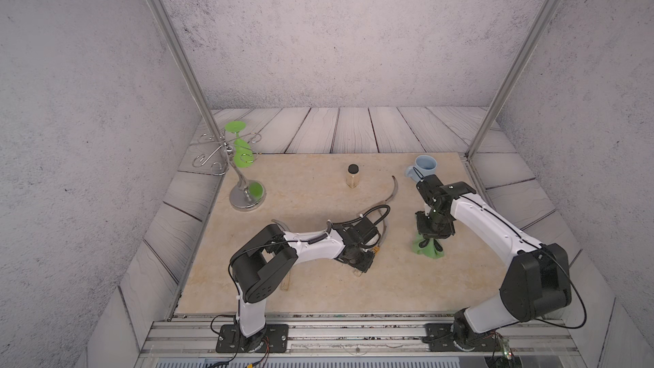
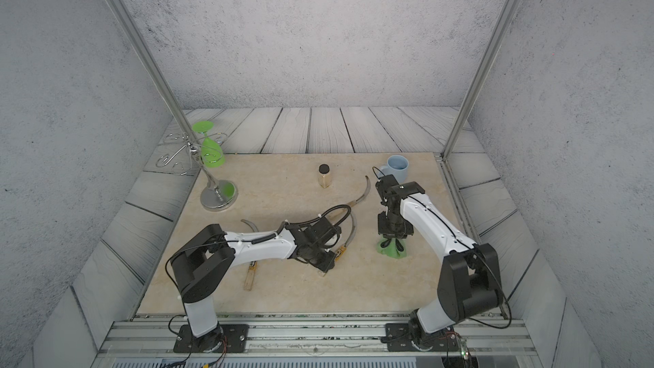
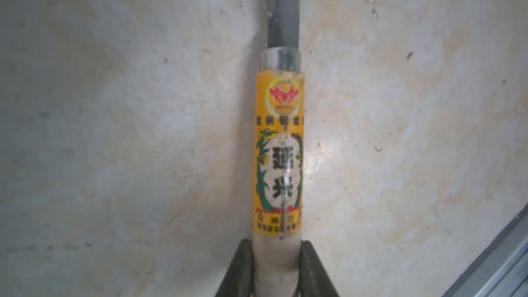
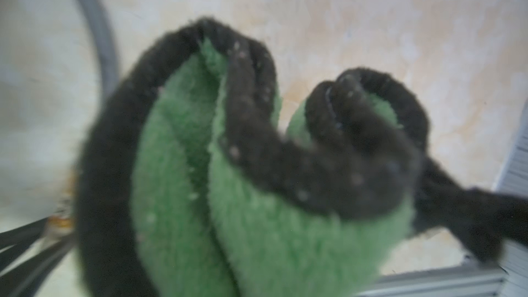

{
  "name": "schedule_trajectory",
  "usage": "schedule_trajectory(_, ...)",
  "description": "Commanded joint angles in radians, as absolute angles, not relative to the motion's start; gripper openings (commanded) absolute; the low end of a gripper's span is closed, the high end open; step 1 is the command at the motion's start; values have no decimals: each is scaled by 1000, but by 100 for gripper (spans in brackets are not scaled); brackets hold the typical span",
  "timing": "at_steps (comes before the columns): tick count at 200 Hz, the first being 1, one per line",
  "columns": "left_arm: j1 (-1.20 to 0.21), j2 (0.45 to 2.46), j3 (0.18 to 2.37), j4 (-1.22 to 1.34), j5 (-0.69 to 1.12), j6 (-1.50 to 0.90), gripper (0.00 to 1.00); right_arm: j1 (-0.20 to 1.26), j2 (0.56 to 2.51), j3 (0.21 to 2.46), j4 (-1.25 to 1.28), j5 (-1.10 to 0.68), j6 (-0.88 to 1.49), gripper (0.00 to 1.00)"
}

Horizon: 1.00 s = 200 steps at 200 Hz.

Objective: Wipe small sickles with rags
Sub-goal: Place the rag at the center of the board.

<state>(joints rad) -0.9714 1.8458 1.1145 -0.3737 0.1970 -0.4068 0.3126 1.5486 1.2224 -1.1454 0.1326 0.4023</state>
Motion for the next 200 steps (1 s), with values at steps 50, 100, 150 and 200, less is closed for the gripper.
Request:
schedule_trajectory(50,-933,1792,1066,-392,175,-405,0,326,1768,1222,-1091,107,376,37)
schedule_trajectory(100,-922,1805,1072,-393,185,-404,0,366,1829,1233,-971,-118,355,56)
schedule_trajectory(150,-911,1818,1075,-389,195,-405,6,369,1741,1198,-920,-233,356,65)
schedule_trajectory(200,-907,1822,1112,-401,207,-396,32,368,1588,1193,-958,-181,390,65)
